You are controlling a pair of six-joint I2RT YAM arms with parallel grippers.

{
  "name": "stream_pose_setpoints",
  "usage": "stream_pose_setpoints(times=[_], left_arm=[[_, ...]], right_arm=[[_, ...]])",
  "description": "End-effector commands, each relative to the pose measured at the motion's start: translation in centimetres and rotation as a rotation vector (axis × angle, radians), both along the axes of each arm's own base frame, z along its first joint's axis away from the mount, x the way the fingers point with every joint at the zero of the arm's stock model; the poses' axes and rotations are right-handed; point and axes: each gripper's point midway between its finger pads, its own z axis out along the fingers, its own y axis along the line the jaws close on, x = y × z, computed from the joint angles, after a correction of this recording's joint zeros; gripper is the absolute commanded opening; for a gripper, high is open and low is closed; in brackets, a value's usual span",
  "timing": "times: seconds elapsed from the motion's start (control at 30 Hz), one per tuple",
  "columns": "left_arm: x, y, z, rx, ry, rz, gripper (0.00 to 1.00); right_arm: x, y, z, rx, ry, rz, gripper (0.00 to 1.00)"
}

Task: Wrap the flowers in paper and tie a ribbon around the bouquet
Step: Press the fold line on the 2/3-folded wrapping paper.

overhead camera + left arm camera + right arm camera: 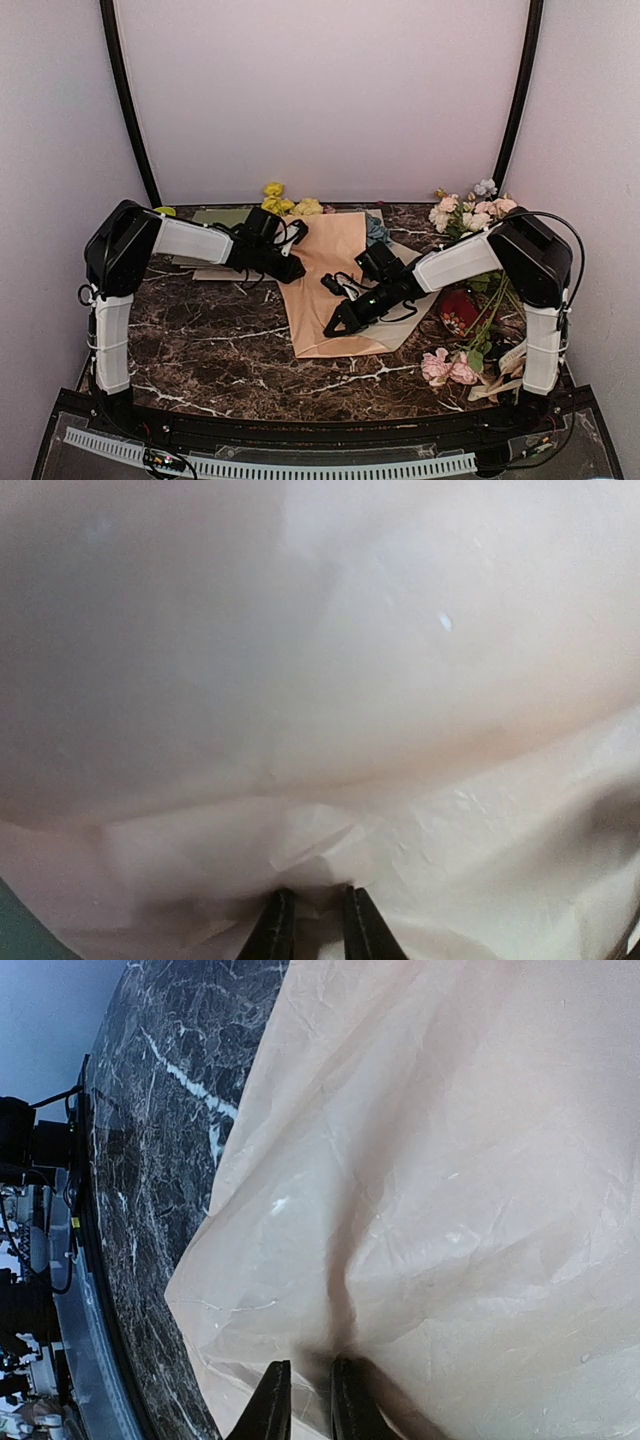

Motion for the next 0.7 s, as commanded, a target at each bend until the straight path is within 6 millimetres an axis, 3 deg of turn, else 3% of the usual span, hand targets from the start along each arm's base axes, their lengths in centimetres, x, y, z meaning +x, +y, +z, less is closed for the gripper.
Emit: stream_pose_setpoints(times=[0.0,0.1,0.3,0.43,0.57,0.67], left_arm=[[5.0,5.2,-1.2,0.082,0.028,0.205,0.17],[7.5,7.0,-0.2,0.052,0.005,0.264,0.18],[12.0,8.4,2.2,0.021,-0.086,0.304,0.22],[15.5,9.9,2.6,0.015,-0.097,0.353,0.23],[18.0,10.6,0.7,0.015,-0.054,0.377,0.23],[19.5,11.0,0.7,0.027,-0.062,0.400,0.24]], right_arm=[[-2.2,-4.0,-5.8,-0.234,0.071,-0.030,0.16],[-2.4,-4.1,-6.2,-0.240,0.084,-0.025,0.16],[-2.9,-4.5,-6.8,-0.262,0.100,-0.019,0.16],[-2.8,-4.5,-6.8,-0.267,0.101,-0.022,0.16],[-2.7,-4.5,-6.7,-0.273,0.099,-0.024,0.16],[-2.7,-4.5,-6.8,-0.276,0.102,-0.025,0.16]])
